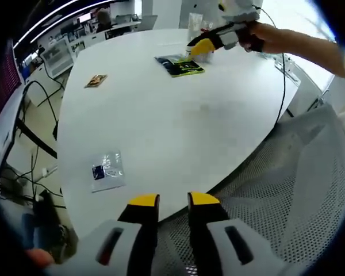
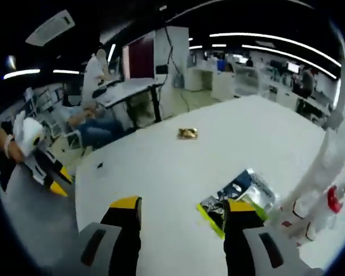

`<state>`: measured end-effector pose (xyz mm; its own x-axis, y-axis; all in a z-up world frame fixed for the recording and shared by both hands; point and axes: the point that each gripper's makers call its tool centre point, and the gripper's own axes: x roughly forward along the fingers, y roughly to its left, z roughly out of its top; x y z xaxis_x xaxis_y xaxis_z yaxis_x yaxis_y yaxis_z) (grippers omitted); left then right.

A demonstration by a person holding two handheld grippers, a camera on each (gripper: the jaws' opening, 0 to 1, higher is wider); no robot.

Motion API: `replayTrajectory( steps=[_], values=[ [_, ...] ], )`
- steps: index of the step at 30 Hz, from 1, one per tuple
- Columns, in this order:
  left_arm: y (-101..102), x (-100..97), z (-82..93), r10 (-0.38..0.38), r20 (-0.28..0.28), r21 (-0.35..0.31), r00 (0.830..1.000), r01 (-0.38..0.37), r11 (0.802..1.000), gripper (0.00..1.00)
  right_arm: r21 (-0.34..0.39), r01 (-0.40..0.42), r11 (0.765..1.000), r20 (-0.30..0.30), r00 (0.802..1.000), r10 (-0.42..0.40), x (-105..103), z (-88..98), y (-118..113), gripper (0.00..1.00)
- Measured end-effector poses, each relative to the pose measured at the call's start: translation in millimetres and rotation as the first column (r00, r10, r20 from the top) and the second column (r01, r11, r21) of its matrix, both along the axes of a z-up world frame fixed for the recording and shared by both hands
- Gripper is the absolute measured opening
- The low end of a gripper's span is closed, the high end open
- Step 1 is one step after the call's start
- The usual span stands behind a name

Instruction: Arrange the skincare products in the storage area until every visible bottle or jar stands upright without overlapping.

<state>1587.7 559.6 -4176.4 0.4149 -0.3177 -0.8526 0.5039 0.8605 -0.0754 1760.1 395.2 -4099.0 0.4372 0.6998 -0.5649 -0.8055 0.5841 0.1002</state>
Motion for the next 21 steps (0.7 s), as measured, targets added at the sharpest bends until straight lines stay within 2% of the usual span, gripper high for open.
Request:
replayTrajectory(
  steps=[4, 10, 13, 19, 21],
  values=[
    [-3.4, 1.5, 3.9, -0.001, 0.019, -0.009, 1.000, 0.001, 1.000, 0.16, 0.085, 0.032, 0.996, 0.008, 0.999, -0.033, -45.1, 22.2, -16.2, 0.61],
    [-1.4, 2.9, 4.3, 0.009, 0.026, -0.004, 1.000, -0.009, 1.000, 0.18, 0.101, 0.071, 0.992, 0.033, 0.997, -0.075, -89.4, 28.6, -40.1, 0.64],
    [-0.5, 5.1, 7.0, 0.020, 0.041, -0.008, 0.999, -0.020, 1.000, 0.19, 0.099, 0.072, 0.992, 0.041, 0.996, -0.077, -110.1, 29.3, -43.0, 0.66],
    [-3.8, 4.5, 9.1, 0.028, 0.030, -0.035, 0.999, -0.027, 0.999, 0.24, -0.001, 0.025, 1.000, 0.141, 0.990, -0.024, -134.6, 27.4, -47.6, 0.67],
    [-5.6, 8.4, 15.1, 0.040, 0.029, -0.071, 0.999, -0.038, 0.997, 0.27, -0.012, 0.021, 1.000, 0.165, 0.986, -0.019, -140.2, 28.3, -47.0, 0.67]
  ],
)
